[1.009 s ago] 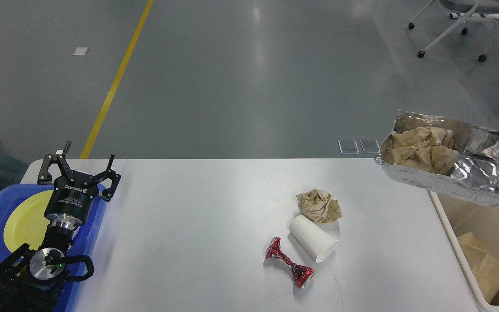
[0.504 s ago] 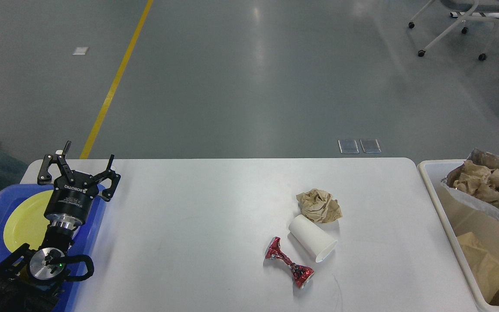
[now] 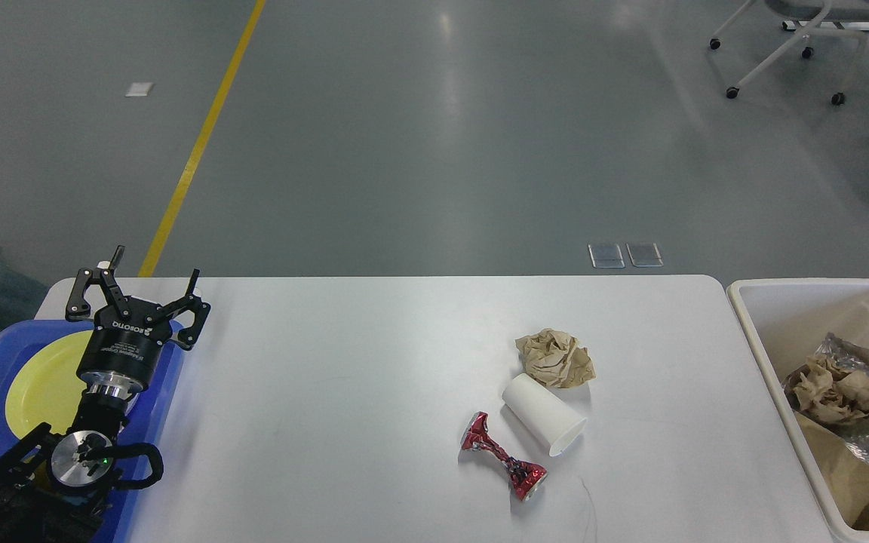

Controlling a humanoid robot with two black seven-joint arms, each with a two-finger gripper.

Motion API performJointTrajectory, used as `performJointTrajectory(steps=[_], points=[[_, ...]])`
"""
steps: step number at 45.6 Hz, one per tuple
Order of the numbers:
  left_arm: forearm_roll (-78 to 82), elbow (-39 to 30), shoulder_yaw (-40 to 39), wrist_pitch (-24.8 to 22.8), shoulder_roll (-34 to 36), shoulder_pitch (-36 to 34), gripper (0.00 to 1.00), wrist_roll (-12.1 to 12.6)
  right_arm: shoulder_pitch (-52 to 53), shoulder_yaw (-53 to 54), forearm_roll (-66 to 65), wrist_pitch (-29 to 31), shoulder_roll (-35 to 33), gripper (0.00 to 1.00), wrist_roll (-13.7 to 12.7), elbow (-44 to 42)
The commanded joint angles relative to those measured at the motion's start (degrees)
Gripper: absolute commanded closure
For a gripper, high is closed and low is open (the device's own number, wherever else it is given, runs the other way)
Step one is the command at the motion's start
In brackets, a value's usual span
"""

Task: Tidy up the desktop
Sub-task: 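Release the foil tray in the bin and raise the right gripper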

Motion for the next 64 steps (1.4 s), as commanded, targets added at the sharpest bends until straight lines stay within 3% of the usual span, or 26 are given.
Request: performJointTrajectory(steps=[1, 30, 31, 34, 35, 50, 55, 64], points=[[0.0, 0.0, 0.0, 0.0, 0.0, 0.0, 0.04, 0.0, -2.5, -0.8, -0.3, -4.2, 2.6, 1.0, -0.1, -0.1], [0.0, 0.0, 0.0, 0.1, 0.0, 0.0, 0.04, 0.0, -4.9, -3.2, -2.4, -7.9, 10.2, 1.0, -0.3, -0.1], [0.0, 0.0, 0.0, 0.0, 0.0, 0.0, 0.04, 0.0, -5.0, -3.4, -2.4, -7.9, 10.2, 0.89, -0.3, -0.1], [0.0, 0.0, 0.0, 0.0, 0.0, 0.0, 0.04, 0.0, -5.2, -3.3, -2.3, -8.9, 9.5, 0.15, -0.2, -0.1], [0.0, 0.0, 0.0, 0.0, 0.0, 0.0, 0.04, 0.0, -5.1, -3.3, -2.3, -9.4, 9.3, 0.03, -0.1, -0.1], [0.0, 0.0, 0.0, 0.0, 0.0, 0.0, 0.04, 0.0, -3.9, -3.1, -2.5, -10.5, 8.6, 0.0, 0.2, 1.0], [0.0, 0.0, 0.0, 0.0, 0.0, 0.0, 0.04, 0.0, -0.8, -3.3, -3.3, -8.9, 5.5, 0.0, 0.2, 2.4], [0.0, 0.0, 0.0, 0.0, 0.0, 0.0, 0.04, 0.0, 14.8, -3.6, -15.3, -0.5, -5.3, 0.0, 0.2, 20.8]])
